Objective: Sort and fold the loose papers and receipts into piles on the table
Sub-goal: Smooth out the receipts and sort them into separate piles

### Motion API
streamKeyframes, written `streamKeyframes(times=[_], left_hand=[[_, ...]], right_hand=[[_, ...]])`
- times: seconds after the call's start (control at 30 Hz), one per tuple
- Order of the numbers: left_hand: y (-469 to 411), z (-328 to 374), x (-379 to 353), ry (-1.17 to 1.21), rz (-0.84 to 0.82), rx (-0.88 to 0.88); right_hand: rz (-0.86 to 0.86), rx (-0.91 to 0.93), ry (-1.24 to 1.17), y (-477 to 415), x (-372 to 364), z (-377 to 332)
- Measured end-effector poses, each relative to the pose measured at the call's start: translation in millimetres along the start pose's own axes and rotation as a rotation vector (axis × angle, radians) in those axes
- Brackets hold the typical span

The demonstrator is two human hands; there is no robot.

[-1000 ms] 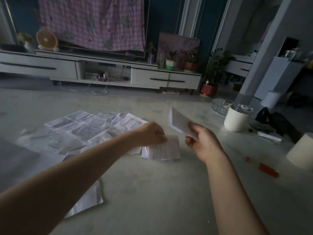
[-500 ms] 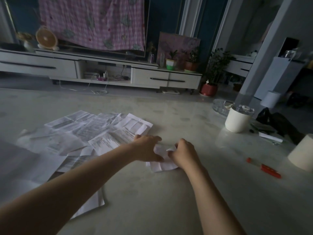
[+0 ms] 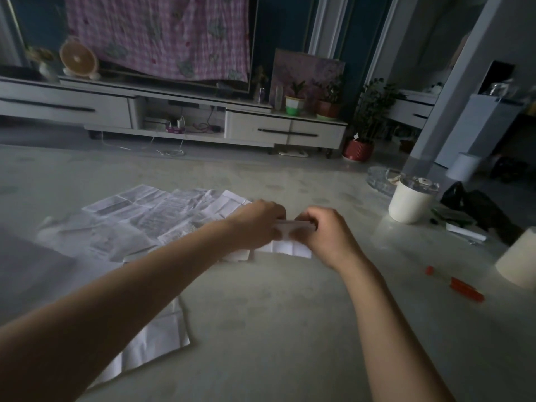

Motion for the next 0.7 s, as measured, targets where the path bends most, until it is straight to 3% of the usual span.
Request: streamKeyframes(times=[0.13,0.37,0.43,0.57,0.7], left_hand=[[9.7,0.7,-15.9,-0.097,-0.073,0.041],[3.8,0.9,-7.4,0.008,-0.072,0.071],[0.0,-2.0,-8.4,0.052,-0.139,0.075],[-1.8,-14.6,-16.3,0.263,-0.259,0.114],[8.4,-21.2,-12.4,0.619,-0.399,0.185]], right_hand=[[-0.111,-0.029,0.084,9.5,-19.4,11.7],[0.045,-0.183,-0.211,5.8,-10.5,25.0],[0.030,-0.186,-0.217,4.7,-11.4,26.6],[-0.150,-0.187,-0.382,5.3,-11.8,22.5],[-0.100,-0.094,-0.321,3.2,-18.1,22.4]])
Point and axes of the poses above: each hand's wrist, its own y-axis away from the middle knuckle, its own x-axis out of the back of the hand, z = x × y, the point moved 1 cm from there along -y, towards the middle knuckle, and after that the axes turned 8 degrees about -y, right-handed, at the moved point
